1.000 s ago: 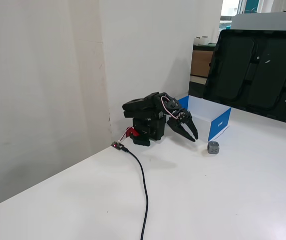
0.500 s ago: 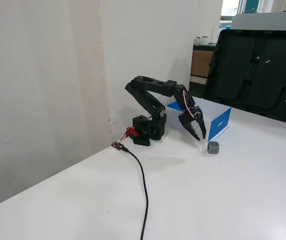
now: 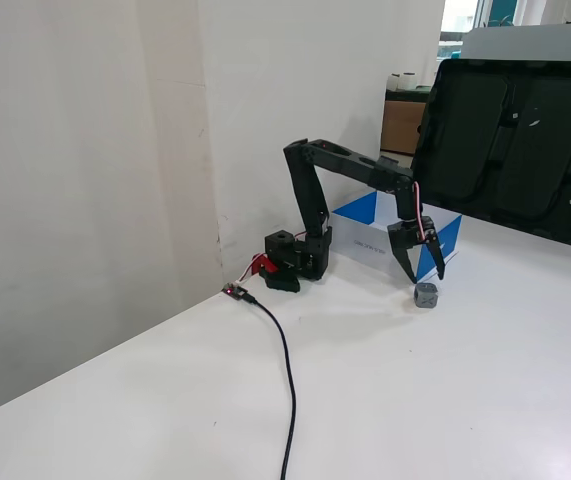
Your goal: Pick the gray block and keep it in the box.
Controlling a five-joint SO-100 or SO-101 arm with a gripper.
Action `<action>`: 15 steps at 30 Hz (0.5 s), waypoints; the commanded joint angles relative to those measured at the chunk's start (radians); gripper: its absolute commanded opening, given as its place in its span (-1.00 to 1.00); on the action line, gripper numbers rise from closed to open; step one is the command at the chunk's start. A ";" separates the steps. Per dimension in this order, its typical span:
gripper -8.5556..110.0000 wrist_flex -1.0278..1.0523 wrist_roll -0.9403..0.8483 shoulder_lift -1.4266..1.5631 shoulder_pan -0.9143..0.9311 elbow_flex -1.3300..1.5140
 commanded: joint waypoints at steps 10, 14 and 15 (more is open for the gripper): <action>-0.53 0.130 -0.101 -0.279 -0.066 -0.291; -0.53 0.126 -0.103 -0.310 -0.094 -0.291; -0.54 0.123 -0.103 -0.322 -0.097 -0.295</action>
